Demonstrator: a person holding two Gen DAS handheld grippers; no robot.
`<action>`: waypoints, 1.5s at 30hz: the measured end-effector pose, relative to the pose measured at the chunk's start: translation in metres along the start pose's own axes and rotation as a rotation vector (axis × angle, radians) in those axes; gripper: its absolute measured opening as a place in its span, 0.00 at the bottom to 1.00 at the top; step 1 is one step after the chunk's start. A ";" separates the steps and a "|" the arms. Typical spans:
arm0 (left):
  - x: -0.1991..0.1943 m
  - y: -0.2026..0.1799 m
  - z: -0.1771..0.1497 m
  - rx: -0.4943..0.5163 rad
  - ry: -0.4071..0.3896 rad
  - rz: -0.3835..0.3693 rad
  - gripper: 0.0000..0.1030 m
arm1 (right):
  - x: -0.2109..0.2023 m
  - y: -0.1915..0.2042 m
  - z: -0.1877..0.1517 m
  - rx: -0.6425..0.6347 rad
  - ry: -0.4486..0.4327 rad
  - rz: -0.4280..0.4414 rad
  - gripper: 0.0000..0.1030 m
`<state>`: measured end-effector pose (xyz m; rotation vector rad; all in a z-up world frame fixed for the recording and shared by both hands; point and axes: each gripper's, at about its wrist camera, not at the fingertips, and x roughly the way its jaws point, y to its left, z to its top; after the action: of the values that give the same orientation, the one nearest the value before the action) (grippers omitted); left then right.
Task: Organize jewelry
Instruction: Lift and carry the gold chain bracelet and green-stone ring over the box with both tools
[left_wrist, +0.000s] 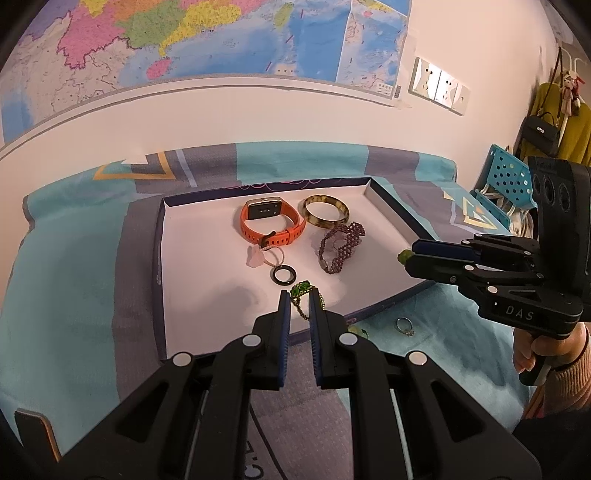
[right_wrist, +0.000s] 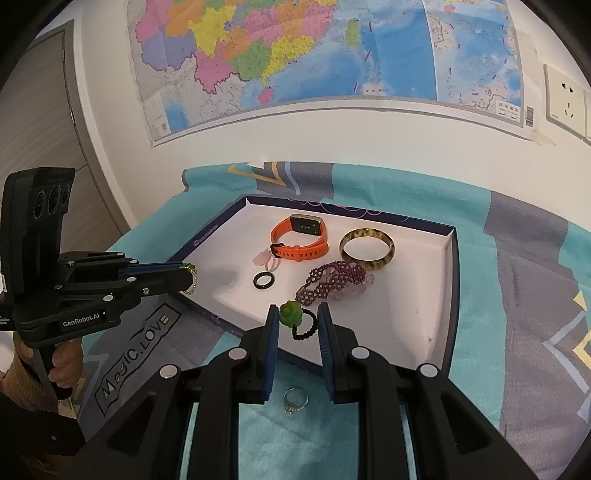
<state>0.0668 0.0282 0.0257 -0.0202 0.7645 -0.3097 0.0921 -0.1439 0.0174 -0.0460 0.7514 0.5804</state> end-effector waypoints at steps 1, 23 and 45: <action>0.002 0.001 0.001 -0.001 0.002 0.001 0.10 | 0.002 -0.001 0.000 0.001 0.004 0.002 0.19; 0.036 0.005 0.010 -0.015 0.049 0.007 0.10 | 0.031 -0.010 0.007 0.018 0.045 -0.016 0.19; 0.068 0.011 0.014 -0.046 0.115 0.000 0.10 | 0.053 -0.017 0.005 0.035 0.085 -0.029 0.19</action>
<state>0.1255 0.0176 -0.0118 -0.0457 0.8860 -0.2947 0.1351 -0.1309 -0.0163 -0.0490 0.8416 0.5402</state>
